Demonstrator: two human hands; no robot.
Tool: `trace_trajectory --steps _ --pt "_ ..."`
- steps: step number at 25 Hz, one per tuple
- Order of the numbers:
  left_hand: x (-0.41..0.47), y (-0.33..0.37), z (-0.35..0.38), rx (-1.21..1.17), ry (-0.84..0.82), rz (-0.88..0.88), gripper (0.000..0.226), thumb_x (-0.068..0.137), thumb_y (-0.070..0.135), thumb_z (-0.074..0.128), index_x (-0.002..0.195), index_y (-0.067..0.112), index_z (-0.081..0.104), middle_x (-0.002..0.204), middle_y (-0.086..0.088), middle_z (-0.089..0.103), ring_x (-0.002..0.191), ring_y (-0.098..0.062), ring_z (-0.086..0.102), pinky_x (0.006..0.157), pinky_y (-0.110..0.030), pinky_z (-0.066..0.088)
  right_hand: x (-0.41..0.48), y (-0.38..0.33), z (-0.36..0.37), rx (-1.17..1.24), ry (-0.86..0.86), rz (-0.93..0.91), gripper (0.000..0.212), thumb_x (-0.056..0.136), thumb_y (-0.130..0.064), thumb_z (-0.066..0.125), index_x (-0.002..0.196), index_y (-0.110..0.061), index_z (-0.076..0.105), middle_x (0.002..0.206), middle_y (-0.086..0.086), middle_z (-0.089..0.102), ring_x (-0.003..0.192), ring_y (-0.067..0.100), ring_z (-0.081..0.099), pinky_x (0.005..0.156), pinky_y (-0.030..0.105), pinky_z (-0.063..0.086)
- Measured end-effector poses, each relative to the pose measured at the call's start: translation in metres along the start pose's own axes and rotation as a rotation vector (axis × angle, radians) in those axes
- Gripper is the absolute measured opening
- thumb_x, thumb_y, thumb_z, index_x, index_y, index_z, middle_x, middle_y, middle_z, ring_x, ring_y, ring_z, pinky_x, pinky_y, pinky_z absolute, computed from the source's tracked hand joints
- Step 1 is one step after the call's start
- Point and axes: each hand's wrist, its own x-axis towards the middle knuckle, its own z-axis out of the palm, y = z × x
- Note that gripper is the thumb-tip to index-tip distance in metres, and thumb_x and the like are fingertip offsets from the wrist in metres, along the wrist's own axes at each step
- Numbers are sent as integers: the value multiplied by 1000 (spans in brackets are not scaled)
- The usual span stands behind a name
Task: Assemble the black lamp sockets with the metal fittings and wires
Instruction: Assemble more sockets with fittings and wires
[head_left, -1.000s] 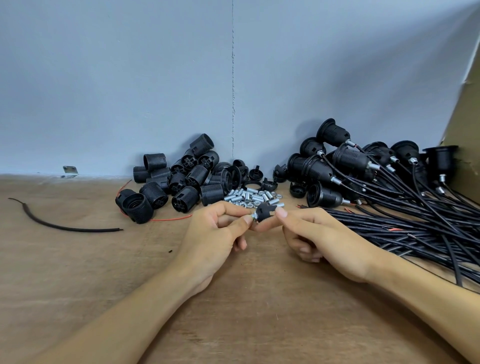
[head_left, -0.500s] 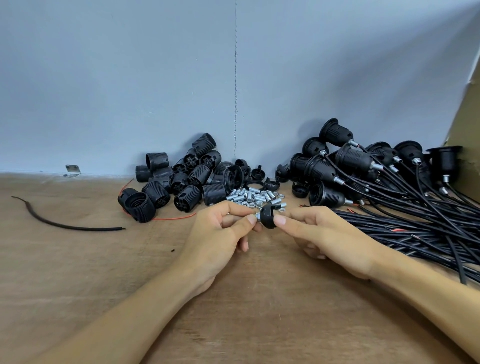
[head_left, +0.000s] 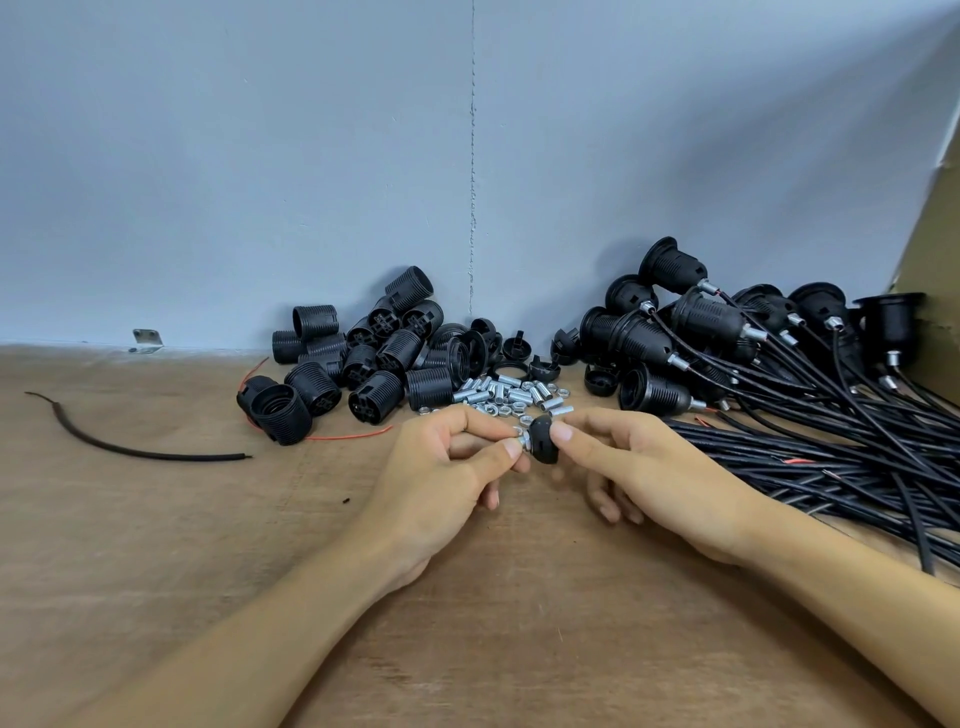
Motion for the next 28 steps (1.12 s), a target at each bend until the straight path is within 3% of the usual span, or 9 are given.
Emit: trace_trajectory --steps 2,5,7,10,14,18,22,25,28 --pt "-2 1 1 53 -25 31 4 92 7 72 91 11 70 79 -4 78 48 -11 53 52 -19 46 1 -4 0 -29 27 75 56 91 -67 47 74 -17 68 61 -1 63 43 10 43 41 16 33" --pt "-4 2 3 96 -14 69 7 91 8 73 89 13 71 80 0 78 48 -11 55 52 -20 47 3 -2 0 -133 72 112 77 90 -77 36 72 -10 69 56 3 58 40 13 43 42 17 36" --pt "-3 2 3 78 19 66 7 91 7 73 89 14 71 79 -1 78 47 -11 53 51 -18 46 0 -1 2 -146 100 40 57 90 -74 44 88 -23 69 65 -3 64 42 14 49 43 13 36" --pt "-3 2 3 52 35 48 7 92 5 71 90 12 71 76 -4 77 46 -11 52 50 -17 45 -3 -2 1 -24 28 -37 29 91 -49 66 113 -31 64 95 -5 71 50 12 54 46 11 38" --pt "-3 1 3 75 6 38 6 92 7 71 91 12 71 78 -3 77 46 -11 52 50 -18 45 -1 -4 3 -138 49 5 50 88 -69 49 92 -23 70 79 0 71 45 6 44 50 23 38" --pt "-2 1 2 64 22 43 7 92 6 71 90 13 72 77 -4 77 46 -11 53 50 -18 45 -3 -4 2 -93 35 -23 34 87 -55 62 105 -26 68 85 -7 70 51 -1 49 50 13 38" --pt "-3 2 3 96 2 51 6 92 8 71 90 13 71 78 -2 77 46 -11 53 51 -17 46 1 -3 1 -151 44 90 65 89 -73 35 87 -17 68 68 -1 70 43 9 44 47 16 37" --pt "-2 1 2 73 24 41 6 93 6 70 91 11 71 76 -4 77 46 -11 52 51 -18 45 -1 -2 2 -97 9 -9 41 85 -62 58 112 -32 63 78 -12 69 48 11 50 49 15 42" --pt "-3 1 3 82 1 36 5 93 6 70 91 11 71 76 -4 76 46 -11 53 50 -18 45 -1 -2 2 -118 -55 -30 25 91 -57 57 89 -35 68 77 -2 70 46 9 46 49 21 40"
